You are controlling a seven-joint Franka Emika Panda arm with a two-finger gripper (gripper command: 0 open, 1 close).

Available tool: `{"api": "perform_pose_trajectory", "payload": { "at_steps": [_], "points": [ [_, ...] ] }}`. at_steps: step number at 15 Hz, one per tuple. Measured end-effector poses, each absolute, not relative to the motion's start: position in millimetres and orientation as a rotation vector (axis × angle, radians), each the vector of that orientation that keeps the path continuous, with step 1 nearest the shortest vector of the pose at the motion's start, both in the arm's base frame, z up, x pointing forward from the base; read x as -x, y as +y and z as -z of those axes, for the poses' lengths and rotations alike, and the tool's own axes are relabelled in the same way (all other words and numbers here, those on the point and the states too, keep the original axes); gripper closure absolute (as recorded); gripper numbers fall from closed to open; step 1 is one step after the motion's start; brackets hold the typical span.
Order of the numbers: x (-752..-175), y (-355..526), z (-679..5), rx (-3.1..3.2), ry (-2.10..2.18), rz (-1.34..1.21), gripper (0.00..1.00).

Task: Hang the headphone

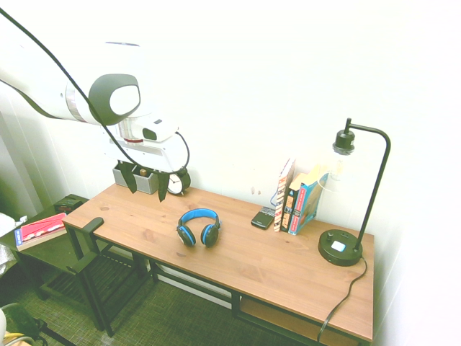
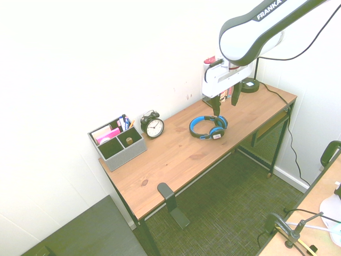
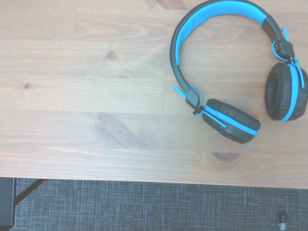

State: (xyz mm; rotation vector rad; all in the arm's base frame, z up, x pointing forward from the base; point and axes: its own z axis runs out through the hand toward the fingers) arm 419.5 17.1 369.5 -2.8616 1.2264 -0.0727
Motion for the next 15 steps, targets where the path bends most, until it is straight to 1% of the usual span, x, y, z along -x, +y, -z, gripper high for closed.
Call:
{"api": "perform_pose_trajectory", "payload": {
  "at_steps": [5,7,11,15],
  "points": [
    [-427.8,28.1,-358.2,2.836,1.304,0.067,0.0],
    [-449.5,37.3,-346.3,2.789,1.42,0.068,0.0],
    [-514.8,30.6,-309.1,2.653,1.764,0.112,0.0],
    [-549.0,12.8,-264.5,2.537,1.869,0.125,0.0]
  ]
}}
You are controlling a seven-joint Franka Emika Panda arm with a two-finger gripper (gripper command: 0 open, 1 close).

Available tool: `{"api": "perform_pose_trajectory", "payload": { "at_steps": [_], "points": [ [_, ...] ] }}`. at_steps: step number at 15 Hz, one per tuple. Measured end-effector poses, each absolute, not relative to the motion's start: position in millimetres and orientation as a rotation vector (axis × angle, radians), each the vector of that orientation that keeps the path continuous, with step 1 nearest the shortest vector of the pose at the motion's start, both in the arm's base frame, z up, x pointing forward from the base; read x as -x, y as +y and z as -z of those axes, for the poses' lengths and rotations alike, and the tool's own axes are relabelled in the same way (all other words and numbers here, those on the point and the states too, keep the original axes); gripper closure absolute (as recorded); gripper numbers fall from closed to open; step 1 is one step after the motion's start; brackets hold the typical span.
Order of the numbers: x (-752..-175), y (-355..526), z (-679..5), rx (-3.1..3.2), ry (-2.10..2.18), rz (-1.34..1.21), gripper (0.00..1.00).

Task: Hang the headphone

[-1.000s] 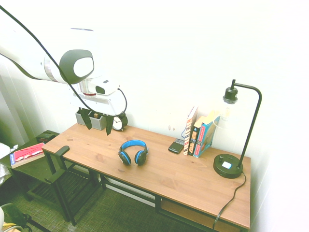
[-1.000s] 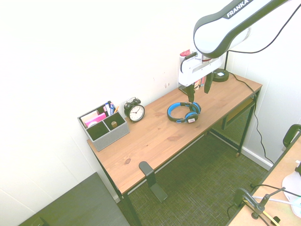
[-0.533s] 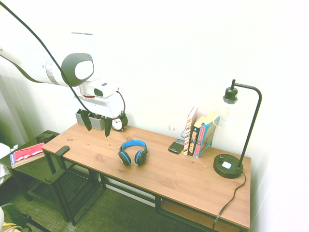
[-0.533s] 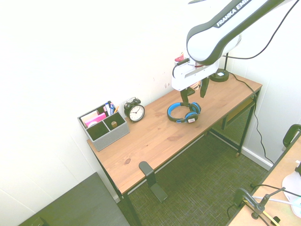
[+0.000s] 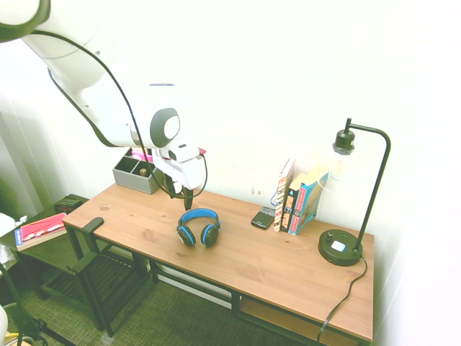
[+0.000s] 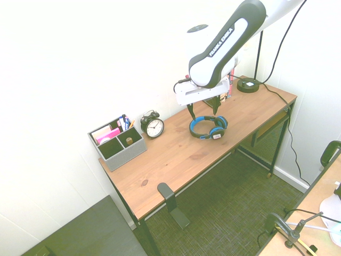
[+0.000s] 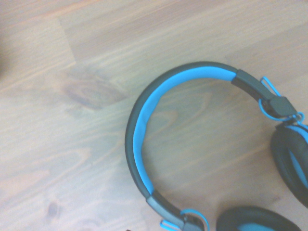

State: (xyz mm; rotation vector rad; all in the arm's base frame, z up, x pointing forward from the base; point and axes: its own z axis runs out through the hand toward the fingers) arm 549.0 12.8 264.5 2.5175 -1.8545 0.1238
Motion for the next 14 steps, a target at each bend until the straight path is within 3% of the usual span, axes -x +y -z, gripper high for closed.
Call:
{"api": "perform_pose_trajectory", "payload": {
  "at_steps": [2,3,14],
  "points": [
    [-560.5,9.9,-247.2,-2.514,-1.887,-0.13,0.0],
    [-566.6,9.9,-239.6,-2.515,-1.895,-0.132,1.0],
    [-607.4,7.9,-181.6,-2.507,-1.956,-0.072,1.0]
  ]
}}
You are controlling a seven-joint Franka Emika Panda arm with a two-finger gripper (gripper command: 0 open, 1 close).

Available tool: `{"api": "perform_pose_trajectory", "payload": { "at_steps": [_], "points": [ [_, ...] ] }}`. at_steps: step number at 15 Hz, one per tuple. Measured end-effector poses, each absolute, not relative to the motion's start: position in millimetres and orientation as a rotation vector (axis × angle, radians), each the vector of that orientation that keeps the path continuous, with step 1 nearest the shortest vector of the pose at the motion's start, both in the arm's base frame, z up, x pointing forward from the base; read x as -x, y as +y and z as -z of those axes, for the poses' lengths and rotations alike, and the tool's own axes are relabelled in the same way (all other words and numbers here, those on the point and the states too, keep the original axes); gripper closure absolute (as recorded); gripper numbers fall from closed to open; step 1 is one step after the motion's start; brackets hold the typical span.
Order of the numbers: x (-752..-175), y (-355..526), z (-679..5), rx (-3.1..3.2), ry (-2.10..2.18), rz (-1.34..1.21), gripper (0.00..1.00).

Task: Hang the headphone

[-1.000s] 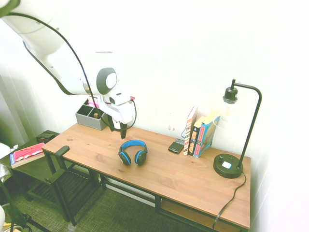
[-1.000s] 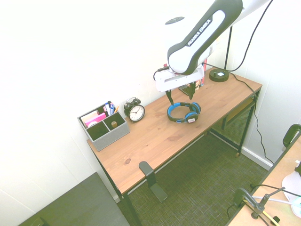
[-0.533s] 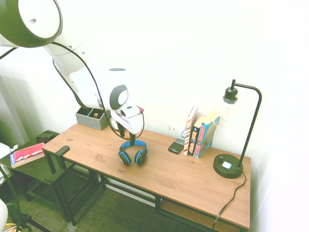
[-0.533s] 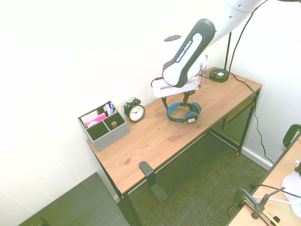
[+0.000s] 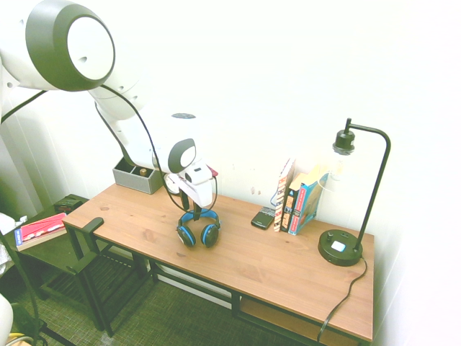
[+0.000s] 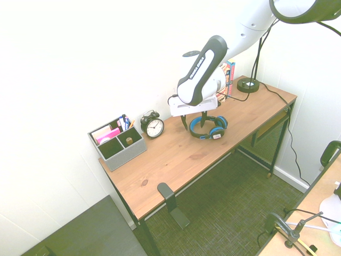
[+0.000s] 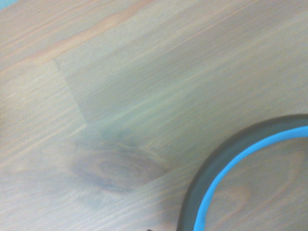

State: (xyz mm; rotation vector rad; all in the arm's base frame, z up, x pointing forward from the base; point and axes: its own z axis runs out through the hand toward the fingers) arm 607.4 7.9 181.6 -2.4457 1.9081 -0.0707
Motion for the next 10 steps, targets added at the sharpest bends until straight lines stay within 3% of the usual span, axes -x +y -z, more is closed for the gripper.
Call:
{"api": "perform_pose_trajectory", "payload": {
  "at_steps": [10],
  "points": [
    [-612.5,5.4,-171.6,2.437,1.911,0.052,1.0]
  ]
}}
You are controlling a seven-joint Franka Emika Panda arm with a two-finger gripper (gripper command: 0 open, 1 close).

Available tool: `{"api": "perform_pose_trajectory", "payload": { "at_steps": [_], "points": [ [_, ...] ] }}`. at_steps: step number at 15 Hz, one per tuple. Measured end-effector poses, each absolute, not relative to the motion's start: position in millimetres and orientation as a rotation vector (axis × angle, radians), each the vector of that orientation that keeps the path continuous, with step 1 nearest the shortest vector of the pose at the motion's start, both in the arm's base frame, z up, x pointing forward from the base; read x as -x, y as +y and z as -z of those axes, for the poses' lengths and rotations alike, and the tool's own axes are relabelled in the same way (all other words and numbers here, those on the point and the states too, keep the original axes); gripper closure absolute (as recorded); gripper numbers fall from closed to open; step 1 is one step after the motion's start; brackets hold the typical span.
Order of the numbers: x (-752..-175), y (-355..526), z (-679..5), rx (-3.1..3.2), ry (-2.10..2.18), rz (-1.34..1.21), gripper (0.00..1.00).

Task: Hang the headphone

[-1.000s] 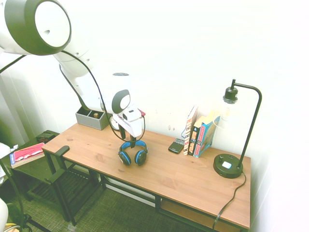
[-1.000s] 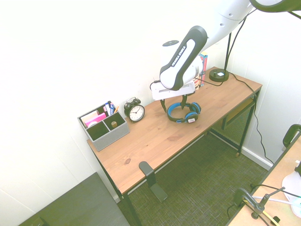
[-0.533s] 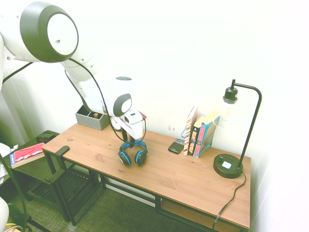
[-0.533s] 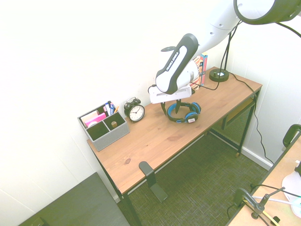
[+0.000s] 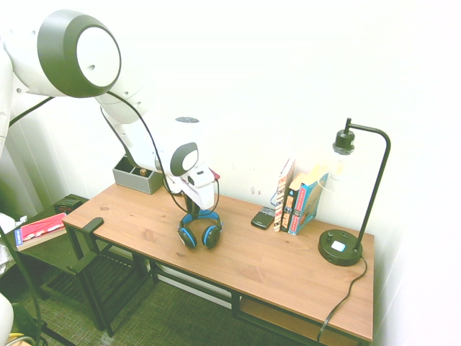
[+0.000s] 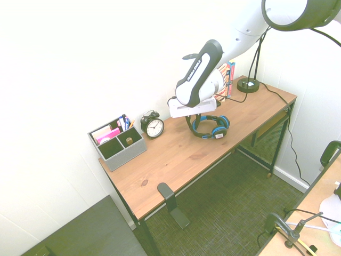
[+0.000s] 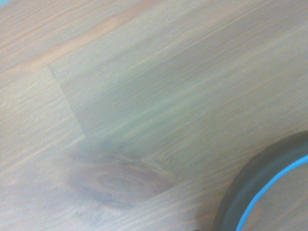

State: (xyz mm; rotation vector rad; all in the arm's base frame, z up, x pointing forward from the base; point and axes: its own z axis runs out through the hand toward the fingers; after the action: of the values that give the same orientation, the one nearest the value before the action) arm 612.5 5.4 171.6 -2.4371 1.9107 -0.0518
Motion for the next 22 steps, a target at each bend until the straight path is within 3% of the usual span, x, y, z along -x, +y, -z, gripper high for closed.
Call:
{"api": "perform_pose_trajectory", "payload": {
  "at_steps": [7,15,18,22],
  "points": [
    [-602.8,19.1,-212.1,2.41,1.866,0.104,1.0],
    [-538.9,113.0,-401.1,2.404,1.554,0.206,1.0],
    [-489.7,201.5,-393.3,2.603,1.353,0.182,1.0],
    [-417.9,300.9,-334.4,2.853,1.15,0.15,1.0]
  ]
}}
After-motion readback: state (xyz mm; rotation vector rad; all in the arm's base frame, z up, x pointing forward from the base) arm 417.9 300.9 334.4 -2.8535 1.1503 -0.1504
